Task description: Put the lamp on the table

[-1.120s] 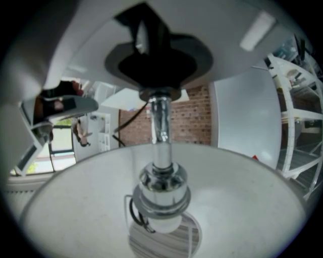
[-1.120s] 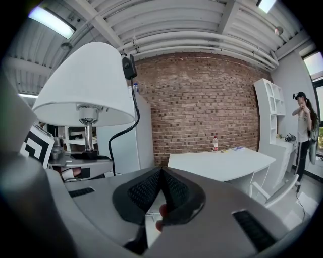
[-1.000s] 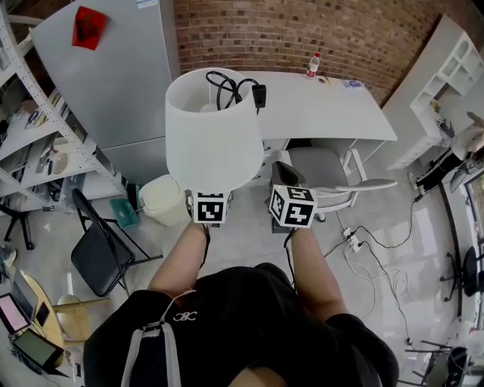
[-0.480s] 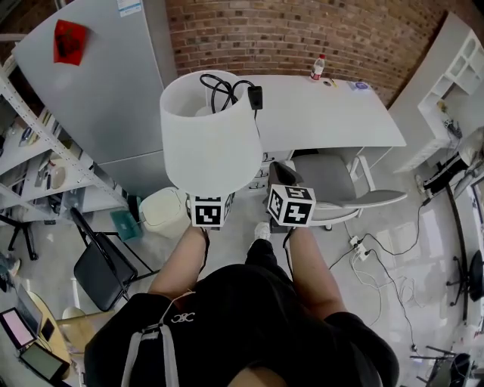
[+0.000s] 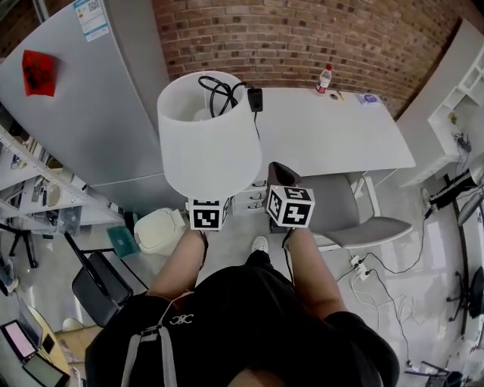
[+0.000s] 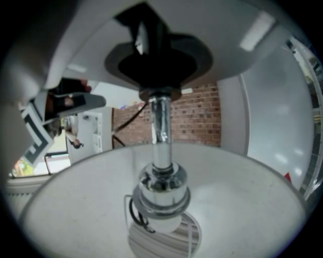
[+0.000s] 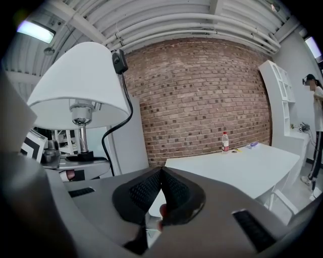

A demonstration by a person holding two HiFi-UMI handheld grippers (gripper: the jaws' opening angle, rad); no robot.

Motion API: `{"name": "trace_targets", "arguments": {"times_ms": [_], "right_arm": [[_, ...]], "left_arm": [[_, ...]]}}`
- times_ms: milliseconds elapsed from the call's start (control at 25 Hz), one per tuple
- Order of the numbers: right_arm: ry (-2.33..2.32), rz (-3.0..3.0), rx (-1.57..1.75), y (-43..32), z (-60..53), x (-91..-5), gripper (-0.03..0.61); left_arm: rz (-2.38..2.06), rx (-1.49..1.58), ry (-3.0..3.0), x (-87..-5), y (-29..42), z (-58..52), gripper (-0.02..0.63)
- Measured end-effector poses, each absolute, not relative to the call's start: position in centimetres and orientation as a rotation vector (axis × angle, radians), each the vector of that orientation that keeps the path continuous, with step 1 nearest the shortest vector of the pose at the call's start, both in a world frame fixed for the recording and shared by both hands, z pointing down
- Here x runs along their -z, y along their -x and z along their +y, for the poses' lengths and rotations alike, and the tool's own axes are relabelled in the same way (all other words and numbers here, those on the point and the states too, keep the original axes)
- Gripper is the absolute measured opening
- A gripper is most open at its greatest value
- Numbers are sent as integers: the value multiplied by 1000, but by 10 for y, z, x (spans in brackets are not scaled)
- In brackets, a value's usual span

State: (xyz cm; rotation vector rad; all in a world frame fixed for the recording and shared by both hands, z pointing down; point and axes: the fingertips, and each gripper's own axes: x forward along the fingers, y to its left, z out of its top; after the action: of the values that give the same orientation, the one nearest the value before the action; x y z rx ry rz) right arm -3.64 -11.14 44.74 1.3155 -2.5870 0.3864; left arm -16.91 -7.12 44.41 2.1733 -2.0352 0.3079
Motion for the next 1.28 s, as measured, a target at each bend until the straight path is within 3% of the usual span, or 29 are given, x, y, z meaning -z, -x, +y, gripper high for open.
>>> {"name": "trace_targets", "arguments": {"times_ms": [720,1280], "right_arm": [[-1181,-2587,-378,40,-332,-450,-5],[-1155,-2569,-484,42,-395,-480,-5]], "left_arm": [[-2099,-262,-2060,-449,179,-289,112],[-2071,-306,-2054,-467,183,-356,112]]}}
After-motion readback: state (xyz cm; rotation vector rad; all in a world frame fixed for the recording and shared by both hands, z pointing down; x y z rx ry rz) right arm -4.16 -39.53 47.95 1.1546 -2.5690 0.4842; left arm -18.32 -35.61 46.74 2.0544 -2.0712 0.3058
